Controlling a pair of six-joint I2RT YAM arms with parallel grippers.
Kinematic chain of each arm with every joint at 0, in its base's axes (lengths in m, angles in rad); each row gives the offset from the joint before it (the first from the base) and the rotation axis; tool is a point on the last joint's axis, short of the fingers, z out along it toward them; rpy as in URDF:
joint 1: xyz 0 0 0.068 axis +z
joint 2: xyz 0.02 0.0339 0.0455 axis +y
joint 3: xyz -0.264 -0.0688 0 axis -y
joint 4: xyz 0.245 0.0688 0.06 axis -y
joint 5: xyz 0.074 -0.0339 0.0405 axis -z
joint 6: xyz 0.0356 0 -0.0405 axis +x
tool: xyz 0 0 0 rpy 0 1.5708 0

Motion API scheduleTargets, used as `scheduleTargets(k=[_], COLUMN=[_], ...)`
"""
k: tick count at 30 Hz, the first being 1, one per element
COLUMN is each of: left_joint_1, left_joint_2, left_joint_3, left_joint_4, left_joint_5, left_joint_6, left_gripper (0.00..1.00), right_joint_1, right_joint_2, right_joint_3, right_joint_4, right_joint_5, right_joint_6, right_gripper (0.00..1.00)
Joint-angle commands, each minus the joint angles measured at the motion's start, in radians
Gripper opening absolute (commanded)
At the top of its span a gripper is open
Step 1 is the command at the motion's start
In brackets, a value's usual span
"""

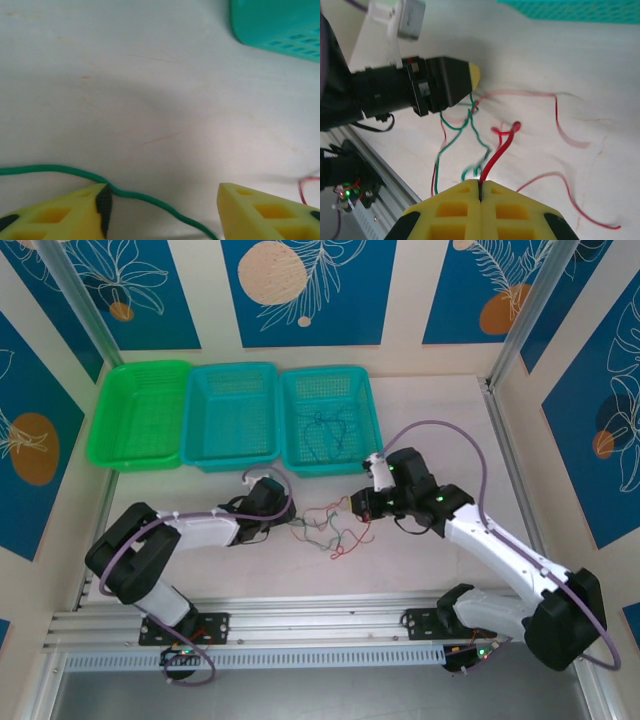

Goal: Untangle the cables

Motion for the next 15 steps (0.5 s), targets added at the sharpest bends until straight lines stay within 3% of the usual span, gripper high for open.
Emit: scheduleTargets(k=[1,8,15], left_joint_1=[0.041,0.115,0.135], left_joint_2=[0.027,-0.025,-0.180], left_joint_3=[-0.040,-0.103,-0.137], left_joint_4=[-0.006,-0.003,0.039], left_joint_5=[-0.013,-0.011,0.048], left_joint_6=[-0.016,0.000,0.121], left_gripper=[0.57,0.56,0.62], right_joint_1=[-0.078,-0.220,-0.254], right_joint_2=[-0.058,-0.152,-0.227], right_joint_3=[-0.019,-0.025,0.006], right_joint_4=[-0.027,-0.103,-0.095], right_joint_5=[-0.065,-0.035,-0.147], right_joint_6=[0.047,0.060,0.072], right_gripper=[0.00,0.00,0.00])
